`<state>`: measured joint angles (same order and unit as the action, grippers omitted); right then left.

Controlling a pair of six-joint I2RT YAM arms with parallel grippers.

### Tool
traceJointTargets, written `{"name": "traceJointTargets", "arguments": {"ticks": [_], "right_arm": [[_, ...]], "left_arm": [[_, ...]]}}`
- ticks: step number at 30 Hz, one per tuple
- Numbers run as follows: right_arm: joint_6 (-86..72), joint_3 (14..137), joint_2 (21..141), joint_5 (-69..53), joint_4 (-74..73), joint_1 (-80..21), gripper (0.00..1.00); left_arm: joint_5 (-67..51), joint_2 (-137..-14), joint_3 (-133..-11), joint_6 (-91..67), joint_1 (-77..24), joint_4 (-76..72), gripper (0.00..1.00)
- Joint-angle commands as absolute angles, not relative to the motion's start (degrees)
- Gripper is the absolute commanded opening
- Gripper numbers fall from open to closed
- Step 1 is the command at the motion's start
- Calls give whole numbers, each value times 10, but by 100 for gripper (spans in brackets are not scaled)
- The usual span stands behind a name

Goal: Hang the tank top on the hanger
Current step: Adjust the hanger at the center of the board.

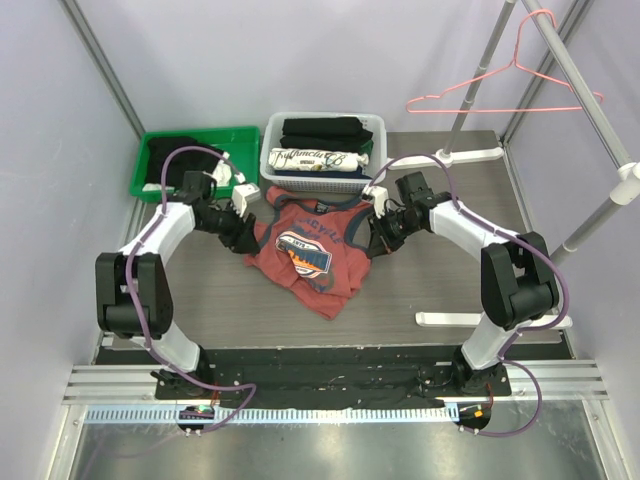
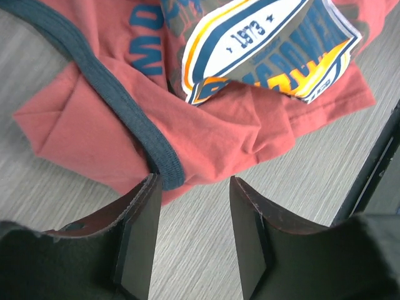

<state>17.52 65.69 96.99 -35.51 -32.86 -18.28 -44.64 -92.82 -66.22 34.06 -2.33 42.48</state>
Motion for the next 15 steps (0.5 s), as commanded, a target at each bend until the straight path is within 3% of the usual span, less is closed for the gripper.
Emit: {"name": "traceJointTargets", "arguments": {"ticks": [1,6,15], "right_arm": [[185,662,950,-348,-327,-185,1],[184,656,946,-351,-324,-185,1],[182,652,947,-351,-321,-185,1]], "left_arm": [[-463,-969,-672,358,-20,432,52],[-463,-990,-674,353,-21,418,50],[-480,-994,-670,354,-20,420,33]]}}
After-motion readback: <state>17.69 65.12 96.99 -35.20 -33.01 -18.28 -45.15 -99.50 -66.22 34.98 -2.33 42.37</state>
